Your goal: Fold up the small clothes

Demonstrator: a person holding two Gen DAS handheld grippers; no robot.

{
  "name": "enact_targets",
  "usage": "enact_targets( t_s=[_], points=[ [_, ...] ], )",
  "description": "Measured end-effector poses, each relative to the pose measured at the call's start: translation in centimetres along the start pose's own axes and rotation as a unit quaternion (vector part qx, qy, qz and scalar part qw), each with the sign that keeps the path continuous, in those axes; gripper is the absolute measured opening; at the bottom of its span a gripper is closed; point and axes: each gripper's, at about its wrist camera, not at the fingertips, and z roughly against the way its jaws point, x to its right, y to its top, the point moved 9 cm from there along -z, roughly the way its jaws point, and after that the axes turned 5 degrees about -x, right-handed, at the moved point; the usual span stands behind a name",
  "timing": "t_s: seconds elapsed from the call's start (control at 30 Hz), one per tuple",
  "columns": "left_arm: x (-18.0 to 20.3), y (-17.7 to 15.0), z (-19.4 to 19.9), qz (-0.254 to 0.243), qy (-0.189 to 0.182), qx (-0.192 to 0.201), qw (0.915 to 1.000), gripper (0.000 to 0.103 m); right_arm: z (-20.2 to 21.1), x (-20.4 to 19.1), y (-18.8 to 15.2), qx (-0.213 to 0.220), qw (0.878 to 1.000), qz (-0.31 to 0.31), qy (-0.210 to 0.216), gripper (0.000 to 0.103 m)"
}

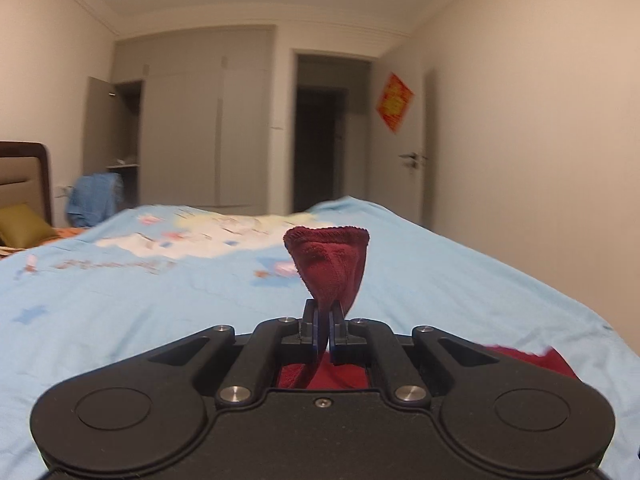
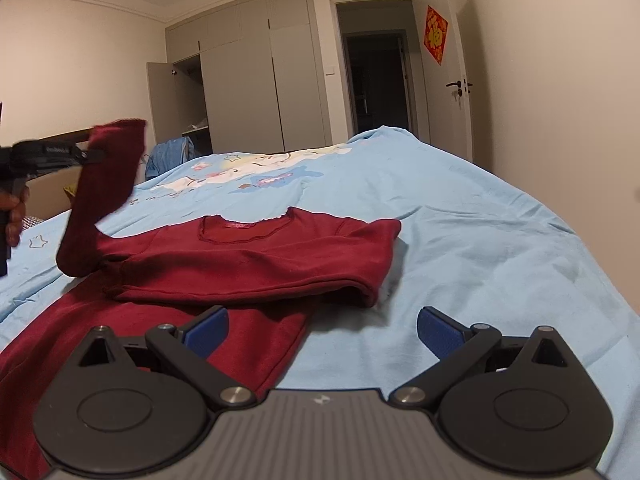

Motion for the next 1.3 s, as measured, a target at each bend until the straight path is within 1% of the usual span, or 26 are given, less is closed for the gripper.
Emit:
enact_targets(
  t_s=[0.1, 0.2, 0.27, 0.37, 0.43, 0.47, 0.53, 0.6, 0.63, 0.7, 0.8, 0.87, 0.93, 1.0, 1.03, 1.1, 1.17, 1.23, 1.3],
  points=[
    [3.3, -3.2, -2.1, -0.012, -0.031, -0.030, 0.9990, 0.004, 0.0, 0.5, -0.4, -0.003, 1.000, -0.007, 0.000, 0.103],
    [5.0, -6.9, -3.7, -0.020, -0.055, -0.061, 0.9964, 0.004, 0.0, 0.7, -0.7, -0.005, 1.000, -0.012, 0.002, 0.103],
    [5.5, -8.7, -3.9, -0.031, -0.066, -0.074, 0.9946, 0.004, 0.0, 0.8, -0.9, -0.006, 1.000, -0.012, 0.004, 0.103],
    [6.0, -10.9, -3.1, -0.043, -0.083, -0.090, 0.9915, 0.006, -0.1, 0.8, -1.1, -0.008, 1.000, -0.016, 0.007, 0.103],
    [5.9, -11.6, -3.1, -0.041, -0.098, -0.102, 0.9890, 0.012, -0.3, 0.8, -1.1, -0.010, 1.000, -0.022, 0.010, 0.103],
    [5.7, -11.9, -3.0, -0.038, -0.103, -0.108, 0.9880, 0.018, -0.4, 0.8, -1.2, -0.011, 1.000, -0.026, 0.013, 0.103],
    [5.4, -12.5, -2.3, -0.029, -0.116, -0.118, 0.9858, 0.023, -0.7, 0.7, -1.4, -0.014, 0.999, -0.034, 0.019, 0.103],
    [5.0, -12.5, -1.7, -0.027, -0.123, -0.124, 0.9843, 0.036, -0.9, 0.3, -1.4, -0.017, 0.999, -0.037, 0.025, 0.103],
    [4.8, -12.6, -1.4, -0.027, -0.124, -0.125, 0.9840, 0.040, -1.0, 0.1, -1.4, -0.018, 0.999, -0.037, 0.028, 0.103],
    [4.2, -12.5, -0.8, -0.025, -0.129, -0.126, 0.9833, 0.058, -1.2, -0.5, -1.4, -0.020, 0.999, -0.034, 0.036, 0.103],
    [2.8, -12.7, 0.7, -0.017, -0.127, -0.129, 0.9834, 0.068, -1.7, -1.6, -1.2, -0.026, 0.998, -0.028, 0.053, 0.103],
    [1.2, -12.9, 1.2, -0.011, -0.111, -0.134, 0.9846, 0.072, -2.2, -2.5, -1.0, -0.031, 0.997, -0.029, 0.071, 0.103],
    [-1.2, -13.4, 1.8, -0.008, -0.080, -0.141, 0.9867, 0.075, -2.9, -3.5, -0.5, -0.036, 0.995, -0.033, 0.092, 0.102],
    [-4.0, -14.0, 2.4, -0.009, -0.033, -0.153, 0.9877, 0.077, -3.7, -4.6, 0.0, -0.040, 0.992, -0.034, 0.112, 0.100],
    [-5.6, -14.4, 2.5, -0.011, -0.005, -0.159, 0.9872, 0.077, -4.2, -5.2, 0.3, -0.043, 0.992, -0.030, 0.118, 0.097],
    [-8.9, -15.2, 2.6, -0.017, 0.053, -0.170, 0.9839, 0.077, -5.4, -6.7, 0.9, -0.046, 0.991, -0.015, 0.126, 0.091],
    [-11.9, -15.8, 2.4, -0.019, 0.096, -0.180, 0.9788, 0.077, -6.7, -8.1, 1.4, -0.050, 0.990, 0.003, 0.134, 0.084],
    [-14.2, -16.2, 1.7, -0.019, 0.122, -0.189, 0.9742, 0.077, -8.1, -9.3, 1.6, -0.062, 0.989, 0.013, 0.134, 0.078],
    [-15.5, -16.2, 0.9, -0.014, 0.121, -0.188, 0.9747, 0.078, -9.6, -10.1, 1.7, -0.077, 0.988, 0.014, 0.134, 0.075]
  ],
)
